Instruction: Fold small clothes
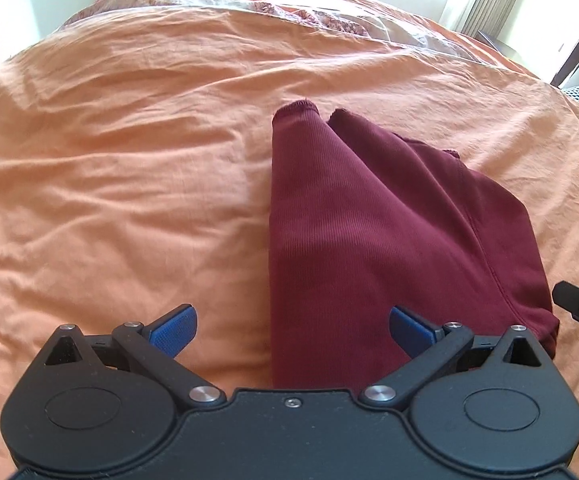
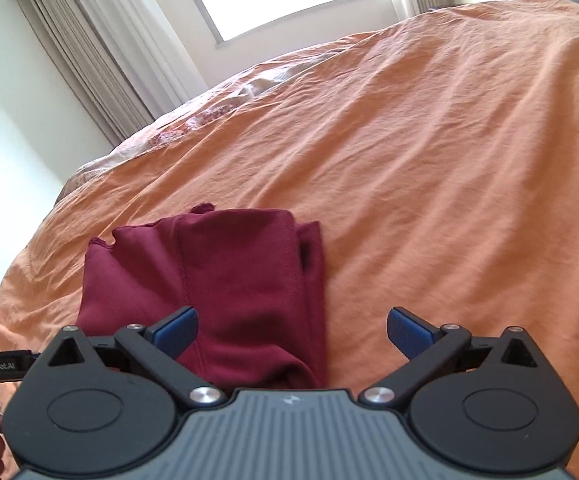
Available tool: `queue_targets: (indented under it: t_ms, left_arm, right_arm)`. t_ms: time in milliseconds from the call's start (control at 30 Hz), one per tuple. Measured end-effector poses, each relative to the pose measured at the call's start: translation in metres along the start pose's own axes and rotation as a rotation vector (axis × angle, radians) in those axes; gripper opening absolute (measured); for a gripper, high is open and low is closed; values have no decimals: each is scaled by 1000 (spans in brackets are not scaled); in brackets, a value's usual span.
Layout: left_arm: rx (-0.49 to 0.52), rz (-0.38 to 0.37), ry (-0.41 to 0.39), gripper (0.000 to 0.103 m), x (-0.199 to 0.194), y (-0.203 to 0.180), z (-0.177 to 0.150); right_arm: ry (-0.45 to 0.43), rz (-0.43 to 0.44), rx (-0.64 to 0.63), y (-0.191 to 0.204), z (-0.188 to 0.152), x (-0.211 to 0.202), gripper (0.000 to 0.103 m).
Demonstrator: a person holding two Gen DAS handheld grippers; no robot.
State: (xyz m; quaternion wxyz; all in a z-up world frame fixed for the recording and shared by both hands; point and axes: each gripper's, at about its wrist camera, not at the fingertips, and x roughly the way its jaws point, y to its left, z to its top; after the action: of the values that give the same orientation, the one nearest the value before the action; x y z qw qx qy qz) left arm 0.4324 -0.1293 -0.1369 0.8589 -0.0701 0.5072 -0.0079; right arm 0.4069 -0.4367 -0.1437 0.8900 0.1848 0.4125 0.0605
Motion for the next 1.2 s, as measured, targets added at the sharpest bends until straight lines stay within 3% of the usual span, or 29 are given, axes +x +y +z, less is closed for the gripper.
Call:
queue_targets:
  t_ms: [133, 333, 767, 900, 1000, 1167, 1200]
  left_arm:
    - [-14, 40, -43, 102, 7, 6, 5]
    - [-69, -11, -15, 102, 18, 14, 7]
    - [-42, -5, 11, 103, 28, 7, 8]
    - [-56, -9, 31, 103, 30, 9, 9]
    - [-55, -10, 42, 102, 30, 8, 10]
    - [-48, -50, 82, 96, 31, 7, 12]
    - [-60, -68, 89, 95, 31, 8, 12]
  right_arm:
    - [38, 19, 19, 3, 4, 21, 103]
    - [60, 20, 73, -1, 2, 36, 103]
    - [76, -16, 61, 2, -2, 45, 102]
    - [63, -66, -6, 12, -5, 43, 89]
    - [59, -44, -24, 15, -6, 39, 75]
    - [41, 19, 10, 17, -9, 33, 67]
    - [42, 14, 18, 16, -9, 34, 60]
